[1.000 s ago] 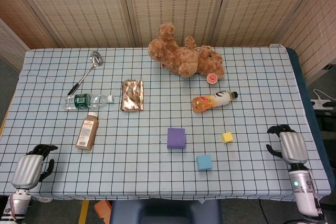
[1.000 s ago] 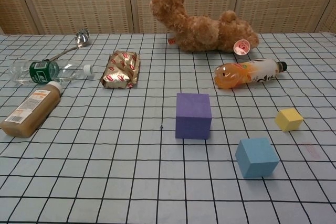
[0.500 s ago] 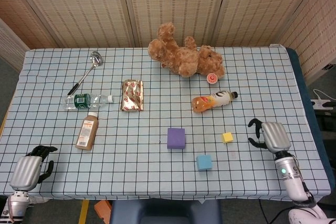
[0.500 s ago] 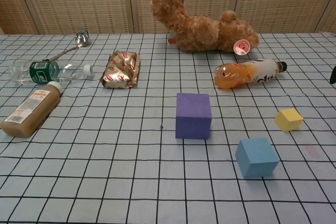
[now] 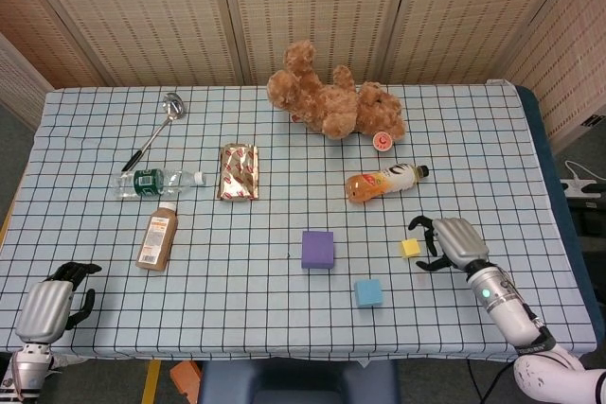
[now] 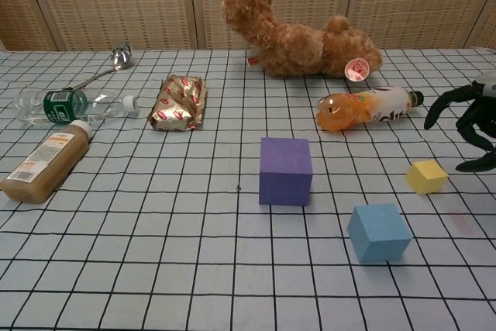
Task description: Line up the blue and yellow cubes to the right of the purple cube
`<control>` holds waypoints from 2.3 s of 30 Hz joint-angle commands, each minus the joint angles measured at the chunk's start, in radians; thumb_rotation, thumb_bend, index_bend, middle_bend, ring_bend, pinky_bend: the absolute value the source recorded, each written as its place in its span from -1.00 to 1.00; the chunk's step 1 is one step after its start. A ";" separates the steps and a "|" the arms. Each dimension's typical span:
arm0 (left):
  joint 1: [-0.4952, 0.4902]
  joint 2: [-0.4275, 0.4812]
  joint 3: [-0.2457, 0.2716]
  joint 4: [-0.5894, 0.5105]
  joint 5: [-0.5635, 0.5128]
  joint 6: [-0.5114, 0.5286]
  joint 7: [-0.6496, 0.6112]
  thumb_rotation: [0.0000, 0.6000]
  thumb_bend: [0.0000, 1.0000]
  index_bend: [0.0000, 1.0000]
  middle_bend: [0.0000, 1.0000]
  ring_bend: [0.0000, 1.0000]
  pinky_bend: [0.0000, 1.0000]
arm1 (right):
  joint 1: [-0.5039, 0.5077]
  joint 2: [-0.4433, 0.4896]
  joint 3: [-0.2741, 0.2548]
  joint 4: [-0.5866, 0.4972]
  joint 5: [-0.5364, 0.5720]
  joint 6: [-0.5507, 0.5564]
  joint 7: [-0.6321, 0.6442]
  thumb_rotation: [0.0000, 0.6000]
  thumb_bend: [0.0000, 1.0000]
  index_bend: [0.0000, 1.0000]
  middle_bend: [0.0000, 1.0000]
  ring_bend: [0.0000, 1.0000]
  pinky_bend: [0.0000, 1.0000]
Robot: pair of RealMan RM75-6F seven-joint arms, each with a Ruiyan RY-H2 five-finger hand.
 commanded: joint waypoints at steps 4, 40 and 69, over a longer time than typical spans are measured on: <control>-0.001 0.001 -0.001 0.001 0.001 0.001 -0.007 1.00 0.09 -0.32 -0.30 -0.53 0.03 | 0.034 0.023 -0.022 -0.065 0.046 -0.060 -0.010 1.00 -0.91 -0.44 0.49 0.67 0.98; 0.006 0.010 -0.002 -0.002 0.013 0.020 -0.037 1.00 0.08 -0.32 -0.29 -0.53 0.03 | 0.045 -0.079 -0.122 0.026 -0.138 -0.137 0.275 1.00 -0.98 -0.25 0.53 0.70 1.00; 0.009 0.015 0.004 -0.012 0.033 0.037 -0.039 1.00 0.08 -0.30 -0.28 -0.53 0.03 | 0.028 -0.165 -0.162 0.135 -0.239 -0.058 0.417 1.00 -0.98 -0.14 0.56 0.74 1.00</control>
